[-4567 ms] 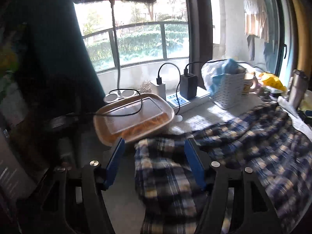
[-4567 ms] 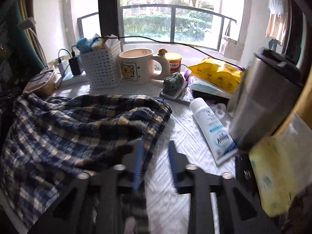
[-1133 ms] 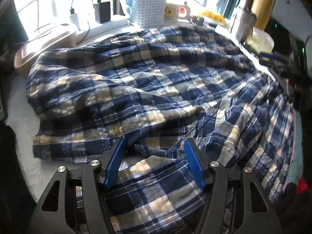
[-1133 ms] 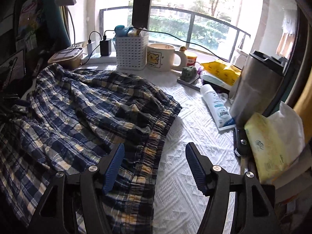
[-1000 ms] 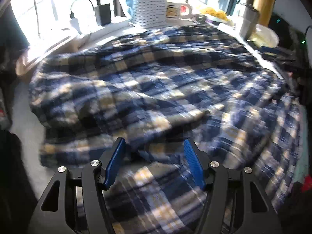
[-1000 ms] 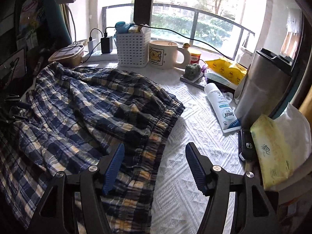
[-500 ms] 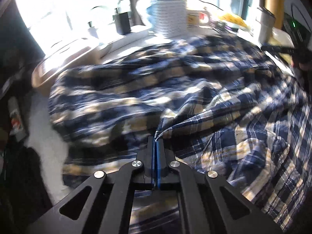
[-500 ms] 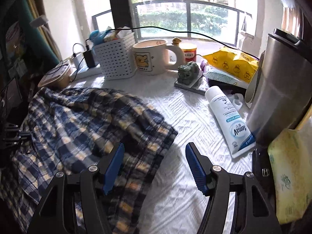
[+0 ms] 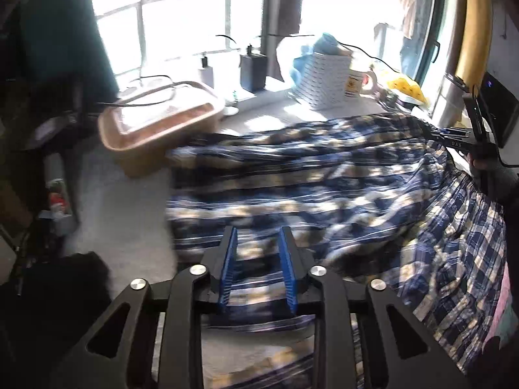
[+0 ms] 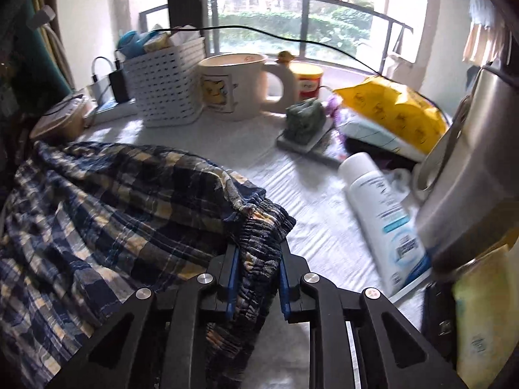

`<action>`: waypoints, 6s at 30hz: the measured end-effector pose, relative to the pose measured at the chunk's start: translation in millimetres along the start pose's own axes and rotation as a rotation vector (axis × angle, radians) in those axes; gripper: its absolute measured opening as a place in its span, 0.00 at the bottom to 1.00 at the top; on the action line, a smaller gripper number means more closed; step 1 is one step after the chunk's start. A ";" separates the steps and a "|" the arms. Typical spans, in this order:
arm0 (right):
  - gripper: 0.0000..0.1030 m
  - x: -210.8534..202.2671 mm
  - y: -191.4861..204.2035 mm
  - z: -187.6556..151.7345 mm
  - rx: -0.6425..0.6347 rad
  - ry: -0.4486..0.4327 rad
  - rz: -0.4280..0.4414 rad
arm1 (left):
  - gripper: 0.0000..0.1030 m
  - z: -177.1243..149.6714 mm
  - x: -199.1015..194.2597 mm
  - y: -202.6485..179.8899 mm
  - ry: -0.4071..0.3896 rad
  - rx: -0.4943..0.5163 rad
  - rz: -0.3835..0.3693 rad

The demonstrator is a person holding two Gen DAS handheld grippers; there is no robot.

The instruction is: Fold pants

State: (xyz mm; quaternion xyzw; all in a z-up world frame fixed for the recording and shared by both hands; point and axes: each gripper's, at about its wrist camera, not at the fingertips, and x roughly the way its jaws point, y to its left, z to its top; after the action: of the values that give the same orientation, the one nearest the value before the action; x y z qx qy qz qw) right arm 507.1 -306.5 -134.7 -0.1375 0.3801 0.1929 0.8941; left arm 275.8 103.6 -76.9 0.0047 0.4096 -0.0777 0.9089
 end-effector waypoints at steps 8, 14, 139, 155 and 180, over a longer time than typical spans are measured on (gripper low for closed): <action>0.29 7.3 -13.0 8.5 0.036 0.017 -0.032 | 0.33 -16.1 4.6 23.2 0.011 -0.050 0.064; 0.63 -50.8 -3.5 -9.4 0.015 -0.066 -0.042 | 0.49 -40.7 -18.9 17.2 -0.013 -0.092 0.039; 0.23 -189.5 95.6 -190.7 -0.158 -0.317 -0.058 | 0.01 -172.1 -183.0 -79.2 -0.402 -0.039 -0.029; 0.22 -278.0 35.6 -172.6 0.123 -0.445 -0.070 | 0.01 -120.1 -234.8 -119.5 -0.517 0.090 -0.172; 0.22 -147.8 -20.6 -46.3 0.240 -0.338 -0.062 | 0.01 83.9 -53.9 -33.7 -0.362 0.118 -0.076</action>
State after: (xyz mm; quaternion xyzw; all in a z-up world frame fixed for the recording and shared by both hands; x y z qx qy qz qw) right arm 393.3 -378.5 -55.5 -0.0072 0.2405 0.1392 0.9606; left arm 298.1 71.6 21.0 0.0285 0.2341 -0.1356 0.9623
